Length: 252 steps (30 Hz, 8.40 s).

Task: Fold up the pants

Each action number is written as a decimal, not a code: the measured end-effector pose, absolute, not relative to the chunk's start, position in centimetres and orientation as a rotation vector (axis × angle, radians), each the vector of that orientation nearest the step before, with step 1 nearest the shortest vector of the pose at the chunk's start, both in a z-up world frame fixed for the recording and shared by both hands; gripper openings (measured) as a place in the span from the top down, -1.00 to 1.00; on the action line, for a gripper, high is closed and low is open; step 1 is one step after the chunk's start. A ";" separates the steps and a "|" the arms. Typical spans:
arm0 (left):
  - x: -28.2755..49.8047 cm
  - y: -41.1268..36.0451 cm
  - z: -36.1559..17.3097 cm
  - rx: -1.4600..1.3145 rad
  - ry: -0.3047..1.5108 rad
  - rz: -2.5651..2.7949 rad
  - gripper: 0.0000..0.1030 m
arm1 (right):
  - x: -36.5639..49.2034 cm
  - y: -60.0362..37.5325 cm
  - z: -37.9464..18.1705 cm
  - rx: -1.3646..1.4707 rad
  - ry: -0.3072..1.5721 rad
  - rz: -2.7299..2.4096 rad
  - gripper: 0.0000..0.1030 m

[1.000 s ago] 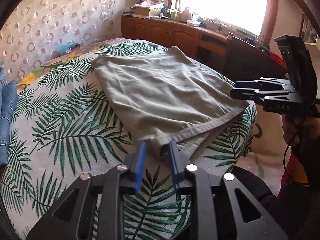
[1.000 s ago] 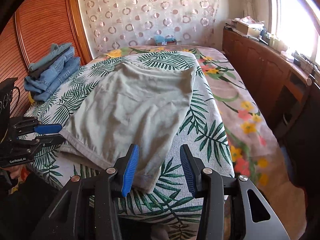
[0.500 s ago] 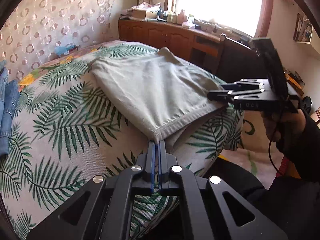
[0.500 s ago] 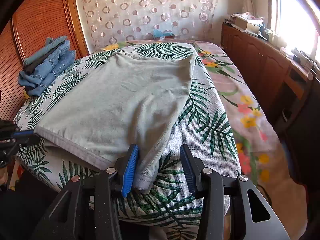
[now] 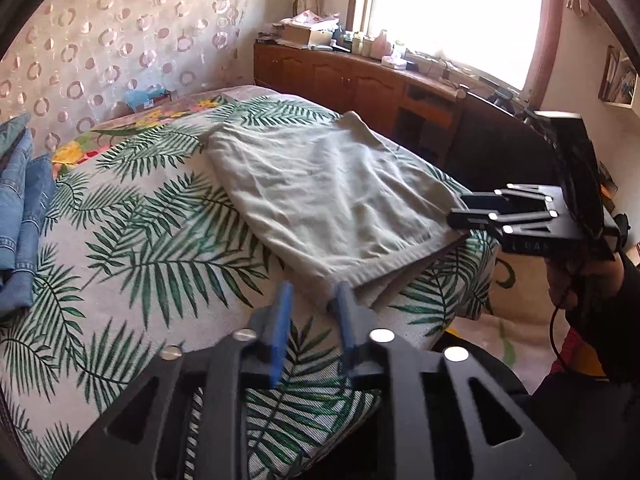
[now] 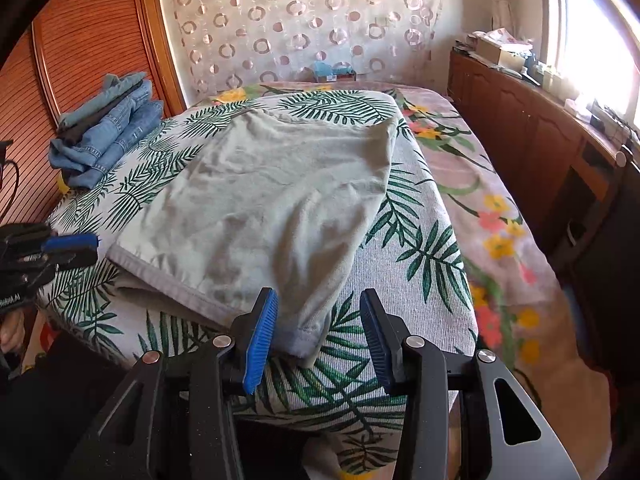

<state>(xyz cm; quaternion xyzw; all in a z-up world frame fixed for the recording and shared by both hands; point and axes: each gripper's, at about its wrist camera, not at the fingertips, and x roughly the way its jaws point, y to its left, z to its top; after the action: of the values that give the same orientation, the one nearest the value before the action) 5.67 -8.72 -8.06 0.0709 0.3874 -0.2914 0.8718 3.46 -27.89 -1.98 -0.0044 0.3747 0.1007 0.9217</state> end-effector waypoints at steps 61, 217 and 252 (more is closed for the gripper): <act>7.2 -8.9 -3.0 0.030 0.706 -0.680 0.85 | -0.5 -28.1 3.8 0.065 0.603 0.339 0.83; 21.0 -10.6 -7.6 0.154 0.834 -0.545 -0.13 | 10.6 -28.2 -0.3 0.004 0.739 0.216 0.26; 20.9 -10.4 -10.7 0.177 0.915 -0.509 -0.14 | 8.3 -28.6 -0.1 -0.078 0.761 0.249 0.75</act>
<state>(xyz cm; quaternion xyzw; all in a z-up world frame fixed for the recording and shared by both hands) 20.87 -10.40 -10.73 0.0844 0.4364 -0.2428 0.8622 8.29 -28.61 -0.07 -0.0378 0.3702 0.1210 0.9202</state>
